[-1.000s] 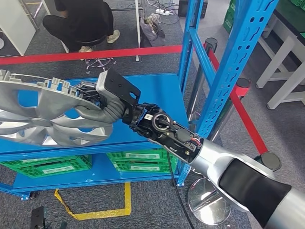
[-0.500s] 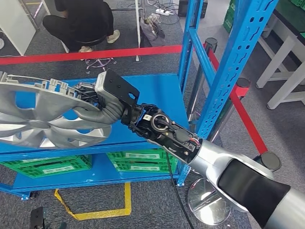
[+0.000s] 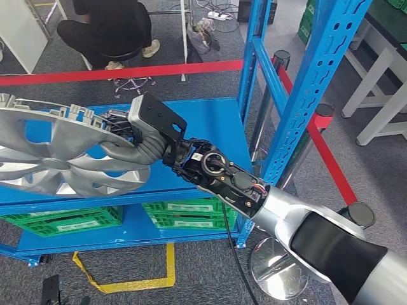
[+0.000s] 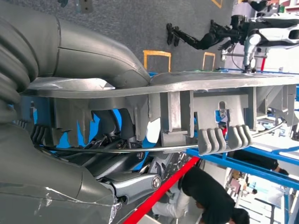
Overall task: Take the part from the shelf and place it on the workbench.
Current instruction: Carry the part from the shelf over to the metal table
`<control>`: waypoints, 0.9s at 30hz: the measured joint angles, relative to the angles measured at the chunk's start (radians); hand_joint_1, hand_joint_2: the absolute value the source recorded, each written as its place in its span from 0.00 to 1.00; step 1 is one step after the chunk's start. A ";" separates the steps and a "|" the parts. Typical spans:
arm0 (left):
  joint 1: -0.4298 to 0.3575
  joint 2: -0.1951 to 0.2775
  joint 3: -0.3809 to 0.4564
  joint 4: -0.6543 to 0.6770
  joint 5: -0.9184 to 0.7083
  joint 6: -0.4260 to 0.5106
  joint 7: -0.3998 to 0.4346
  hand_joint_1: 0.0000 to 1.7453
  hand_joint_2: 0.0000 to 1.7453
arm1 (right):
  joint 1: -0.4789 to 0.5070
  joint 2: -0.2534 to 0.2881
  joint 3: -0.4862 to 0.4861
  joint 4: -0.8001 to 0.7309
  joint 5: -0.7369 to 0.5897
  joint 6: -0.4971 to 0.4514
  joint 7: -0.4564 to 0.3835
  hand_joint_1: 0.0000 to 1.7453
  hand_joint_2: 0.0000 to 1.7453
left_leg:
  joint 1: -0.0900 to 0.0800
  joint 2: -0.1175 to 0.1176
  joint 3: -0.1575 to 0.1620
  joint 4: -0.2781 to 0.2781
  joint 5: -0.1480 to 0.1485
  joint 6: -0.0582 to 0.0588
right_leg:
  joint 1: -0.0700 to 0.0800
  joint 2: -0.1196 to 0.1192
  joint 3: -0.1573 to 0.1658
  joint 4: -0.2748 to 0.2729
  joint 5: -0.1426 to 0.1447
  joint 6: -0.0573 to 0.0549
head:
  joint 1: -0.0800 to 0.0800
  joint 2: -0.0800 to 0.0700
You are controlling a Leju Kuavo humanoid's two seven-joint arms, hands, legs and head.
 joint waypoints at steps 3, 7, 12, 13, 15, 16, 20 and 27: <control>-0.001 0.000 0.000 0.000 -0.001 -0.001 0.006 0.00 1.00 | 0.000 0.000 0.000 0.000 0.001 -0.001 0.000 1.00 1.00 | 0.000 0.000 0.000 0.000 0.000 0.000 | 0.000 0.000 0.000 0.000 0.000 0.000 | 0.000 0.000; -0.002 0.000 0.000 0.000 -0.004 -0.002 0.013 0.00 1.00 | 0.000 0.000 0.000 0.000 0.002 -0.001 0.000 1.00 1.00 | 0.000 0.000 0.000 0.000 0.000 0.000 | 0.000 0.000 0.000 0.000 0.000 0.000 | 0.000 0.000; -0.006 0.000 0.000 0.000 -0.005 -0.002 0.014 0.00 1.00 | 0.000 0.000 0.000 0.000 0.004 -0.001 0.000 1.00 1.00 | 0.000 0.000 0.000 0.000 0.000 0.000 | 0.000 0.000 0.000 0.000 0.000 0.000 | 0.000 0.000; -0.007 0.000 0.000 0.000 -0.005 -0.002 0.015 0.00 1.00 | 0.000 0.000 0.000 0.000 0.004 0.000 0.000 1.00 1.00 | 0.000 0.000 0.000 0.000 0.000 0.000 | 0.000 0.000 0.000 0.000 0.000 0.000 | 0.000 0.000; -0.008 0.000 0.000 0.000 -0.005 -0.001 0.015 0.00 1.00 | 0.000 0.000 0.000 0.000 0.006 0.000 0.000 1.00 1.00 | 0.000 0.000 0.000 0.000 0.000 0.000 | 0.000 0.000 0.000 0.000 0.000 0.000 | 0.000 0.000; -0.009 0.000 0.000 0.000 -0.004 -0.001 0.015 0.00 1.00 | 0.000 0.000 0.000 0.000 0.007 0.000 0.001 1.00 1.00 | 0.000 0.000 0.000 0.000 0.000 0.000 | 0.000 0.000 0.000 0.000 0.000 0.000 | 0.000 0.000; -0.010 0.000 0.000 0.000 -0.003 -0.001 0.017 0.00 1.00 | 0.000 0.000 0.000 0.000 0.010 0.002 0.002 1.00 1.00 | 0.000 0.000 0.000 0.000 0.000 0.000 | 0.000 0.000 0.000 0.000 0.000 0.000 | 0.000 0.000; -0.010 0.000 0.000 0.000 0.000 -0.015 0.017 0.00 1.00 | 0.000 0.000 -0.001 0.000 0.012 0.000 0.003 1.00 1.00 | 0.000 0.000 0.000 0.000 0.000 0.000 | 0.000 0.000 0.000 0.000 0.000 0.000 | 0.000 0.000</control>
